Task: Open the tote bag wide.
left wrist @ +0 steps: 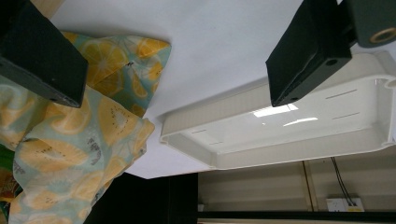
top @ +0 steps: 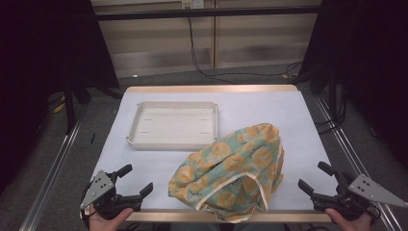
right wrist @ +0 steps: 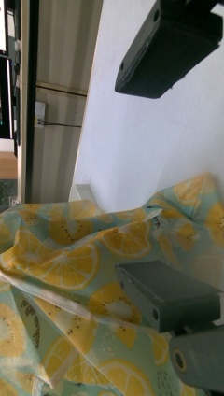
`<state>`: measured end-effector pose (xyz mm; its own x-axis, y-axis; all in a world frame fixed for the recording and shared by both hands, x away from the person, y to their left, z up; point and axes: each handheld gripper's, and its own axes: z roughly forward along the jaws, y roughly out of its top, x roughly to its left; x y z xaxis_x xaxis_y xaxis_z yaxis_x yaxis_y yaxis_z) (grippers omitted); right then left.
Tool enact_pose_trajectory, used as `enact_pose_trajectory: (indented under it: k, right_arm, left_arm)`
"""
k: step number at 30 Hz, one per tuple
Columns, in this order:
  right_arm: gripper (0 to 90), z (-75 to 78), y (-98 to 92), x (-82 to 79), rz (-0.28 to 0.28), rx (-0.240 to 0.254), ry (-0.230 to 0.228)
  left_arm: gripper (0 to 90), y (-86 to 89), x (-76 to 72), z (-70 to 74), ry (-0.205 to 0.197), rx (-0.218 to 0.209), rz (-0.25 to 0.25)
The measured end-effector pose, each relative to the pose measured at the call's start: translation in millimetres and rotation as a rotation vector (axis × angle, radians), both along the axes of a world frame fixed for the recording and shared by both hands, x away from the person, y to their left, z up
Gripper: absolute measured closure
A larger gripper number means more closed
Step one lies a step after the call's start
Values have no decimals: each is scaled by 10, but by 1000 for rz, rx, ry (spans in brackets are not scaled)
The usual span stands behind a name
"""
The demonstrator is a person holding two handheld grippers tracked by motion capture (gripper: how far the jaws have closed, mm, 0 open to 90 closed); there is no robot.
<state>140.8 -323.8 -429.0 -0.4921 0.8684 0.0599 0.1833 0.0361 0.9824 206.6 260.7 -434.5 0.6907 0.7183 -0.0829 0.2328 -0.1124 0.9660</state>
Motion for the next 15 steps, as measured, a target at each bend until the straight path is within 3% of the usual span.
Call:
enact_pose_trajectory:
  k: [12, 15]
  right_arm:
    - [247, 0, -18, 36, 59, 3, 43]
    - [272, 3, -18, 50, 82, 15, 50]
  left_arm:
    - [89, -25, -29, 8, 7, 14, 2]
    - [100, -78, -43, -1, 20, 25, -21]
